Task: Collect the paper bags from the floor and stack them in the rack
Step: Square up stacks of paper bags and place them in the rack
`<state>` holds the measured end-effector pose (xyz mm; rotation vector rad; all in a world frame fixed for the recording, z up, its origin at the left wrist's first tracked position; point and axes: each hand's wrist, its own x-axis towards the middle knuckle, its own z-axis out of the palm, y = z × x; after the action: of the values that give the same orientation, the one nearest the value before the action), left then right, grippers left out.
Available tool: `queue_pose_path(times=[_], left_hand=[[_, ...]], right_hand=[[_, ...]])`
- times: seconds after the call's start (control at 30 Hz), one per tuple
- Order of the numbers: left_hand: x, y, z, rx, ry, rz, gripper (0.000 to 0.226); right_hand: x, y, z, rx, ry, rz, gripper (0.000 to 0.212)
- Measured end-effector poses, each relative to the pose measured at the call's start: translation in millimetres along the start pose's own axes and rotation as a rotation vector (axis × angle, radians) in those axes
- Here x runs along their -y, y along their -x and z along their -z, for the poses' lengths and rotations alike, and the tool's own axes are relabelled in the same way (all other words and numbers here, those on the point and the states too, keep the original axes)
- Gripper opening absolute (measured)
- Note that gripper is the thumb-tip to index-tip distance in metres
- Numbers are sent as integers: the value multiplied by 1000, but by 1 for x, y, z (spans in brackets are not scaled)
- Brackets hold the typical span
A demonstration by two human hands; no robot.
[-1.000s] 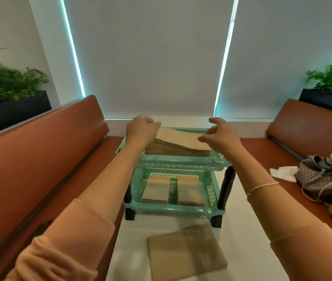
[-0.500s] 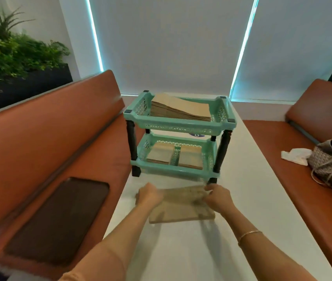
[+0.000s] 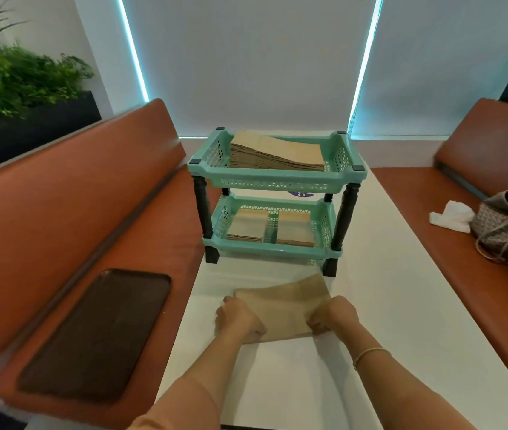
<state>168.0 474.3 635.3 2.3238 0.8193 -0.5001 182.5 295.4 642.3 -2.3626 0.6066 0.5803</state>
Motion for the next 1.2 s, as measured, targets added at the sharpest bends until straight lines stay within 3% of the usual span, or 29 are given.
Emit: queue_pose_path(times=[0.17,0.27,0.3,0.4,0.47,0.57,0.77,0.87,1.1,1.2], left_hand=[[5,-7,-1,33,-32,3,96],[15,-5,2,-64,-12,-45,80],[20,-10,3,-85,109,-84,79],[28,-14,10,85,757,-281,84],[25,-8,20,158,915,-407,66],[19,3,29,181,930,-527,52],[28,9,13,172,931,-510,48],[22,10,15,132,943,-509,42],[28,5,20,140,895,-542,47],[38,-2,12,136,830,-516,46]], right_hand=[[-4,4,-2,8,-12,57,29],[-18,5,5,111,-367,190,39],[-24,8,8,165,-498,254,41],[-35,14,12,206,-626,391,36],[-33,17,12,165,-704,409,34],[-27,24,11,117,-810,408,41],[-19,34,2,-12,-905,385,41],[-15,34,6,-85,-898,415,32],[-20,27,14,-34,-854,477,41],[-18,28,20,-66,-677,539,31]])
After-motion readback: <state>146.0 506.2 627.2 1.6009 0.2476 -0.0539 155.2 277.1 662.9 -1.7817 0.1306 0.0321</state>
